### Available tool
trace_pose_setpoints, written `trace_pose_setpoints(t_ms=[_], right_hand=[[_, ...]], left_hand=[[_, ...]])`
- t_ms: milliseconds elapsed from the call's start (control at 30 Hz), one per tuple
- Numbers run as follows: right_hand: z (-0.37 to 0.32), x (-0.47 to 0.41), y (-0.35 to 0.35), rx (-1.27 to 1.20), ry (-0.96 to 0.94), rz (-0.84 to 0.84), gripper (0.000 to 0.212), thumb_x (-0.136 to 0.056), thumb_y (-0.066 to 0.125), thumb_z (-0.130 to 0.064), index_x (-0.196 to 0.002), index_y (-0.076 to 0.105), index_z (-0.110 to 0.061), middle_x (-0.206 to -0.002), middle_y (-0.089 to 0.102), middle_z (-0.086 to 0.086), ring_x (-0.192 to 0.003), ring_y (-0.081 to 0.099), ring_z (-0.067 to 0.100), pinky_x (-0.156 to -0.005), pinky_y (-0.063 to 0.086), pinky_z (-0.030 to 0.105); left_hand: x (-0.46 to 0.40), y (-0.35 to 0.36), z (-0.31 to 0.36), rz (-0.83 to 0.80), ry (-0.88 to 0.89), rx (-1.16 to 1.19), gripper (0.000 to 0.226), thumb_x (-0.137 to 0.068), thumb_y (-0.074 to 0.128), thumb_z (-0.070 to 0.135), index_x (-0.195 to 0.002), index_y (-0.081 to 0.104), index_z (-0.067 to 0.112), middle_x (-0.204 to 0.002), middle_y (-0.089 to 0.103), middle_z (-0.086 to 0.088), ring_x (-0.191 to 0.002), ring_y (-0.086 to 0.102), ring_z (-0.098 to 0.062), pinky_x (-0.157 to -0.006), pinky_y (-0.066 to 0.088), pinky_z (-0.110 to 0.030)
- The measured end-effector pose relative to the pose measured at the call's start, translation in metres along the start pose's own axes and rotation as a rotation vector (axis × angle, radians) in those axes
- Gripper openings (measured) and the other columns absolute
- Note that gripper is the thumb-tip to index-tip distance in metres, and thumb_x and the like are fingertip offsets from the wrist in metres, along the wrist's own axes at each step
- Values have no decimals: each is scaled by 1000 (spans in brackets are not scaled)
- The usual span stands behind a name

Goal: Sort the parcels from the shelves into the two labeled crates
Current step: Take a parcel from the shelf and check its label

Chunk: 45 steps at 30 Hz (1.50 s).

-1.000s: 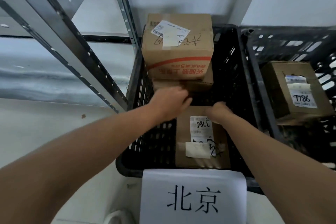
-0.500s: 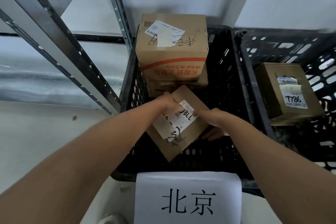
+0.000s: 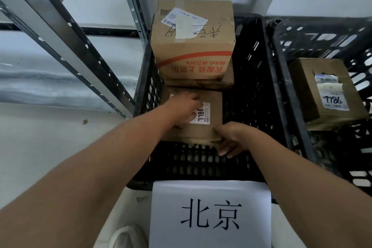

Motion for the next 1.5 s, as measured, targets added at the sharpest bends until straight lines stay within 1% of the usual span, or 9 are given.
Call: trace_pose_setpoints(t_ms=[267,533,667,800,900,1033,1167,1367,1500], right_hand=[[-17,-7,6,116,-81,104,21,-104,36,-20,-110,51,-7,-113,69,21,-65,61,24,-69,47,32],[-18,4,-1,361,-206,366,46,-102,45,-37,-133,52,-4,-130,59,17,-113,59,32,-85,49,32],[-37,28,-22,332,-547,856,64,-102,49,-35,-153,24,-6,-154,31,19,-138,36,36,-103,42,46],[-79,53,-54,430,-892,1172,71,-101,43,-35,-157,15,-2,-164,14,21,-152,14,37,-123,19,49],[-112,72,-69,665,-947,1079,71,-101,38,-36,-160,6,-10,-168,1,11,-155,-3,27,-126,6,45],[-134,71,-75,859,-926,869,66,-103,39,-32,-160,12,-12,-169,8,5,-155,-3,19,-127,7,41],[-131,58,-68,819,-914,847,66,-103,39,-31,-160,12,-11,-169,7,5,-155,-4,20,-127,9,42],[-135,68,-78,831,-907,792,68,-105,35,-41,-160,7,-13,-169,0,4,-155,-7,19,-127,4,41],[-137,71,-84,535,-872,765,65,-106,27,-51,-161,7,-22,-169,-6,3,-155,-7,22,-124,2,41]], left_hand=[[20,10,-15,-225,-193,-19,66,-104,39,38,-160,5,32,-167,-5,-12,-152,-2,-37,-121,11,-53],[30,10,-14,-134,-309,-85,70,-101,45,40,-157,18,9,-162,17,-14,-148,17,-33,-122,19,-46],[43,-26,-3,353,-103,-160,36,-93,55,17,-127,56,6,-129,57,-14,-120,52,-32,-98,47,-42],[50,-76,-9,822,109,-364,52,-91,51,20,-141,46,5,-143,50,-15,-129,47,-32,-109,39,-46],[45,-103,-21,818,-88,-377,61,-98,44,26,-152,30,0,-160,31,-18,-149,26,-33,-122,20,-49],[33,-110,-47,564,-302,-173,63,-103,37,39,-156,25,7,-164,24,-12,-153,14,-28,-124,16,-52],[34,-100,-59,563,-229,-68,64,-102,44,34,-156,25,5,-162,26,-11,-154,12,-26,-122,27,-46],[34,-105,-58,493,-256,-24,73,-104,31,51,-159,9,8,-168,7,-11,-155,-4,-25,-126,12,-48],[31,-116,-58,567,-335,164,74,-103,20,59,-160,4,14,-168,-4,-9,-155,-10,-23,-126,2,-46]])
Point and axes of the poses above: each hand's wrist, its own x-axis away from the middle knuckle, its own y-axis out of the palm, z = x × y, the point moved 2 cm from there along -x, towards the middle knuckle
